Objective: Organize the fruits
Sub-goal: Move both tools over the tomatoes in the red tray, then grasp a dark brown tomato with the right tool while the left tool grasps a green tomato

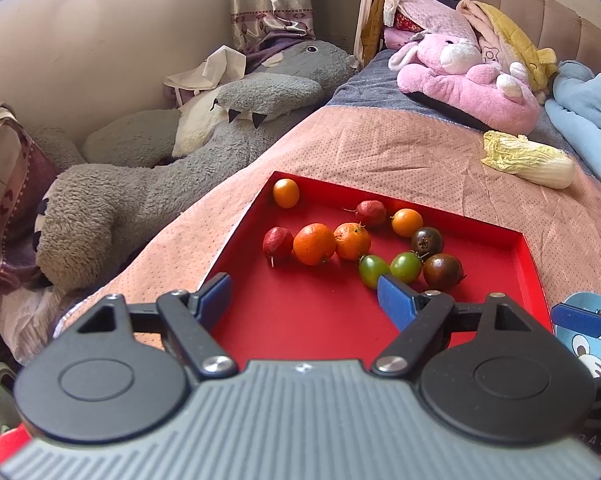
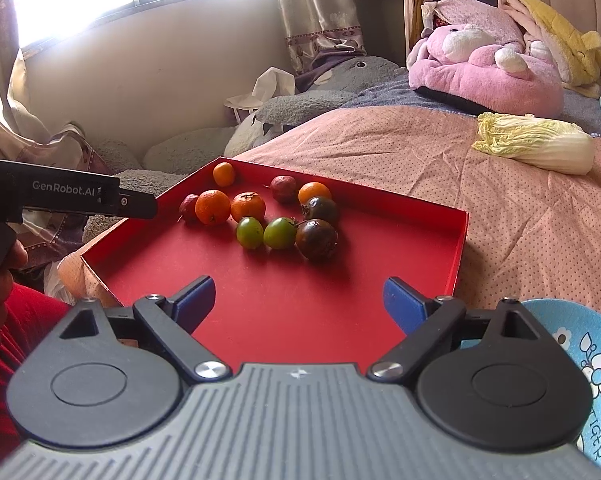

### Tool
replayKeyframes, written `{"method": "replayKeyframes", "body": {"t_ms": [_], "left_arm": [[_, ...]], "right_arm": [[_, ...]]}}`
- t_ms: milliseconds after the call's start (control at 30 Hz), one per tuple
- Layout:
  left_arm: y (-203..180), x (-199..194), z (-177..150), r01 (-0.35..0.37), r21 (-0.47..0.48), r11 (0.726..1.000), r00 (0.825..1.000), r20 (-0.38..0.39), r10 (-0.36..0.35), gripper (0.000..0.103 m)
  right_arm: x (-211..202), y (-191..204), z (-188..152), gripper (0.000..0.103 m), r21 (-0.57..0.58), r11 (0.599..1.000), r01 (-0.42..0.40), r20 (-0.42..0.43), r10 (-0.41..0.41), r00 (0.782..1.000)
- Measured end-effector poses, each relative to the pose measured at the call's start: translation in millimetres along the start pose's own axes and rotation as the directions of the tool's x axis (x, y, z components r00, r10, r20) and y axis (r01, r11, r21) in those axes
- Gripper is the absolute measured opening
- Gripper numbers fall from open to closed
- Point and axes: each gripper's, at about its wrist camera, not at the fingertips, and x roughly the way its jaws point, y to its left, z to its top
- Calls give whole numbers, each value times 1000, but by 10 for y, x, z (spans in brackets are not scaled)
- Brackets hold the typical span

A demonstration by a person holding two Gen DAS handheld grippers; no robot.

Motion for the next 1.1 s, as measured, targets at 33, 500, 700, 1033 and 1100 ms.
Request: {"method": "replayKeyframes", "body": {"t_ms": [33, 500, 700, 1033, 1100], "left_arm": [[11, 4, -8, -1, -3, 1000, 1000, -1, 1, 82], [127, -7, -6, 25, -57, 998, 999, -44, -28, 82], [228, -11, 2, 23, -107, 994, 997, -75, -31, 82], [85, 176, -21, 43, -38, 998, 995, -83, -46, 82], [-1, 207, -17, 57, -4, 998, 996, -71, -58, 82]], "right_arm": [[11, -16, 11, 93, 0, 1000, 4, 0, -4, 1000], [752, -171, 343, 73, -10, 999, 32, -111, -33, 993], [1157, -133, 415, 67, -37, 998, 44, -189, -50, 981], [1355, -77, 469, 41, -90, 995, 44, -194, -61, 979], [1324, -86, 455, 41, -85, 996, 41, -193, -57, 980]]}}
